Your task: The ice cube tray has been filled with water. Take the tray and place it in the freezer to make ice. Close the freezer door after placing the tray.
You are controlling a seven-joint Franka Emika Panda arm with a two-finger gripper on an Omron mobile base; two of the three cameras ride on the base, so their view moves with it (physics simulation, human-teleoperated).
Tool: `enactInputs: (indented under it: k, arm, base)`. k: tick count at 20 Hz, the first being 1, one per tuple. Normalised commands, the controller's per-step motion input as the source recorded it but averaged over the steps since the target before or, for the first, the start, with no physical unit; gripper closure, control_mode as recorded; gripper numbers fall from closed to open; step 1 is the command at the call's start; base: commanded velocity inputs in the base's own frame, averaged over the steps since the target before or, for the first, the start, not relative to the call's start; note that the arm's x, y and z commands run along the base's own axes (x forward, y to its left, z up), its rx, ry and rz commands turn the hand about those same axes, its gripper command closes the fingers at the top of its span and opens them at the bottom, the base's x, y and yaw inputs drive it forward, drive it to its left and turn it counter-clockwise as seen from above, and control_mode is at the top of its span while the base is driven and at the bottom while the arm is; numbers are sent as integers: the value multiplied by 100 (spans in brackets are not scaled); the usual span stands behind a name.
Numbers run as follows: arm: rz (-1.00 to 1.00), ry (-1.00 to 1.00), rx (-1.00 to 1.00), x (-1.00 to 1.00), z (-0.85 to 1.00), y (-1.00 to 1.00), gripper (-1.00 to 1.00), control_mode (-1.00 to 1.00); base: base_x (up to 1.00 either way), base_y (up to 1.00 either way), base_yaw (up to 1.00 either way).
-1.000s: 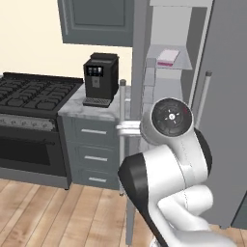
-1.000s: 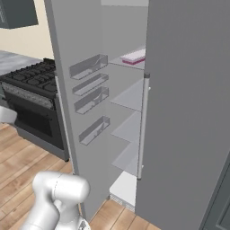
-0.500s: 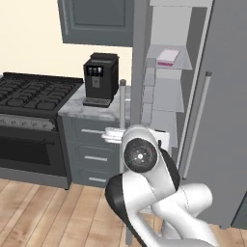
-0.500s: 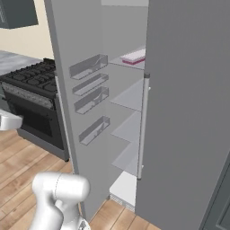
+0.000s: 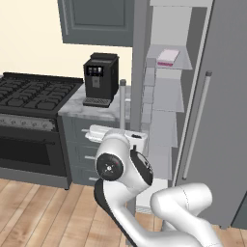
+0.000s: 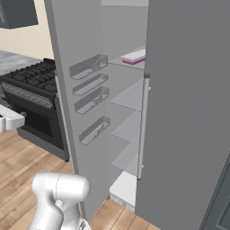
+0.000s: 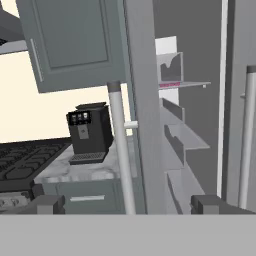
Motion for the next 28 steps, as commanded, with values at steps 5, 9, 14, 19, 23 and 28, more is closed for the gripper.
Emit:
enactInputs:
  k: [5,9,14,19,23,28]
  arm:
    - [-3,-3,0,38,-17,11,-100,-100]
    - [-1,0,0,29,-25,0,-100,-100]
    - [-6,0,0,33,-32,6,-100,-100]
    - [-3,0,0,22,-32,-7,-100,-100]
    - [-3,0,1,20,-38,-13,-100,-100]
    - [-1,0,0,12,-35,-2,-100,-100]
  base:
    - [0,0,0]
    - [0,0,0]
    - [0,0,0]
    - [0,0,0]
    - [0,0,0]
    - [0,0,0]
